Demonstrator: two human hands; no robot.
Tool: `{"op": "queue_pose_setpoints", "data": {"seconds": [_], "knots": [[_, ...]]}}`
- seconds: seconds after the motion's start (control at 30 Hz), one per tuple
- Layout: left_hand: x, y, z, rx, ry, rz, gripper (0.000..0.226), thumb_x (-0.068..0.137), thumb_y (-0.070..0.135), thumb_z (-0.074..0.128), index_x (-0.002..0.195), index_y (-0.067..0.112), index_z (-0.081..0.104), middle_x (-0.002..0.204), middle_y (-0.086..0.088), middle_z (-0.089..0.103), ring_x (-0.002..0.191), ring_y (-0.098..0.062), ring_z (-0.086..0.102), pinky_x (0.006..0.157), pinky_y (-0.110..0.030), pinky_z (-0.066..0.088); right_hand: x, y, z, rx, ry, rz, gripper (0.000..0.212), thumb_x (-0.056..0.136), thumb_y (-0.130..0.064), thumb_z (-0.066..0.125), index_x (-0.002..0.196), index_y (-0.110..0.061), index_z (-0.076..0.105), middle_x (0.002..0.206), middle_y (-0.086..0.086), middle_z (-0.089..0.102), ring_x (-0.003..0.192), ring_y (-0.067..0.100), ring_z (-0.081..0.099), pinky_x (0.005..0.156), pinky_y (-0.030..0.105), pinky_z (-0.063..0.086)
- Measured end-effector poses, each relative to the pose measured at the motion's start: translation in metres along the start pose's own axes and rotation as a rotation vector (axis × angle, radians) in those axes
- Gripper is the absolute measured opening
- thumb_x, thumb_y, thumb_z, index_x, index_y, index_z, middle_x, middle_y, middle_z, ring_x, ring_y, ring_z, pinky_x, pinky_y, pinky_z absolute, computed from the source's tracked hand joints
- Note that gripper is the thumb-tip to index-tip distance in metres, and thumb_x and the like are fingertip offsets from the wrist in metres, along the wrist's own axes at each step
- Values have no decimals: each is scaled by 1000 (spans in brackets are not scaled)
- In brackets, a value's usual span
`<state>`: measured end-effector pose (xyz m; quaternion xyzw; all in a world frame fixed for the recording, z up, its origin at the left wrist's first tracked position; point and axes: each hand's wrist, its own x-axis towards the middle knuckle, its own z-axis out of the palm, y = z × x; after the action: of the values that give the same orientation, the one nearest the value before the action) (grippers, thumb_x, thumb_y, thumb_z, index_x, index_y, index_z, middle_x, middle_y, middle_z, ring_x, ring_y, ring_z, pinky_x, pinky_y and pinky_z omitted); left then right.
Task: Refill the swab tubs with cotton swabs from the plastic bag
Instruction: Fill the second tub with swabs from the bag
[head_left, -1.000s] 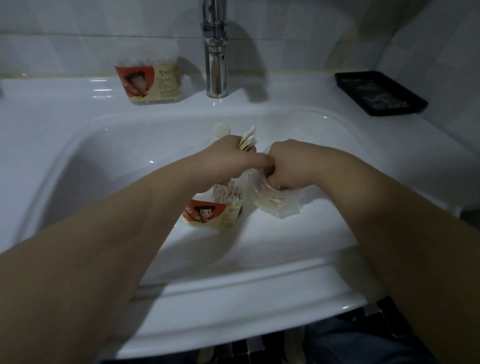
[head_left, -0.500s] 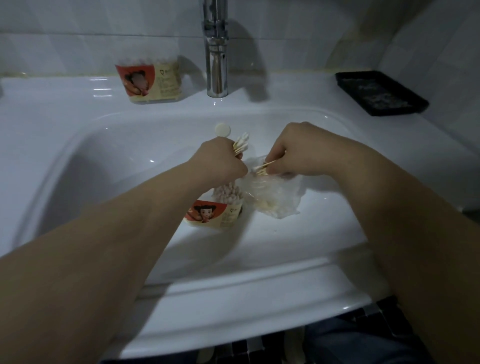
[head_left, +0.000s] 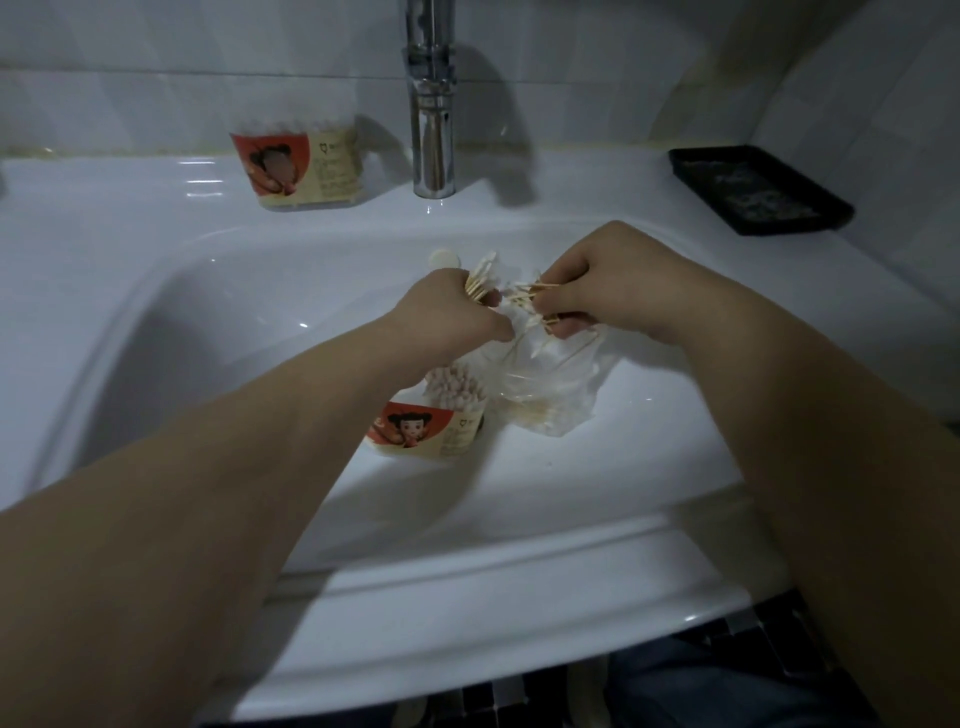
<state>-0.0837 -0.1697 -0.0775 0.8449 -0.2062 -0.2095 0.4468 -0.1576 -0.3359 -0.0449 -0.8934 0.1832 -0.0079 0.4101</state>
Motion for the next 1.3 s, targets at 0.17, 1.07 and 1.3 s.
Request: {"op": "queue_pose_setpoints", "data": {"seconds": [0.17,1.07,1.3], "knots": [[-4,-1,4,48,-51,45,22,78,32,85,88,28,67,78,7,62,72,-10,57,57,-24,41,1,1,1,127,-4,-2,15,85,-10,81,99,-7,79,80,10,78,79,21,78,86,35,63],[-4,-3,5,3,-148,96,21,96,36,64,79,27,70,52,21,59,58,-6,49,52,-20,39,1,0,5,378,-92,-94,14,83,3,77,96,-3,78,89,15,78,78,19,76,72,21,59],[-6,-6,6,-34,-276,76,19,101,29,56,92,21,71,86,3,75,48,-4,41,48,-22,32,1,2,7,50,-128,-184,10,85,-3,76,94,-6,80,80,17,76,68,15,71,69,26,59]]}}
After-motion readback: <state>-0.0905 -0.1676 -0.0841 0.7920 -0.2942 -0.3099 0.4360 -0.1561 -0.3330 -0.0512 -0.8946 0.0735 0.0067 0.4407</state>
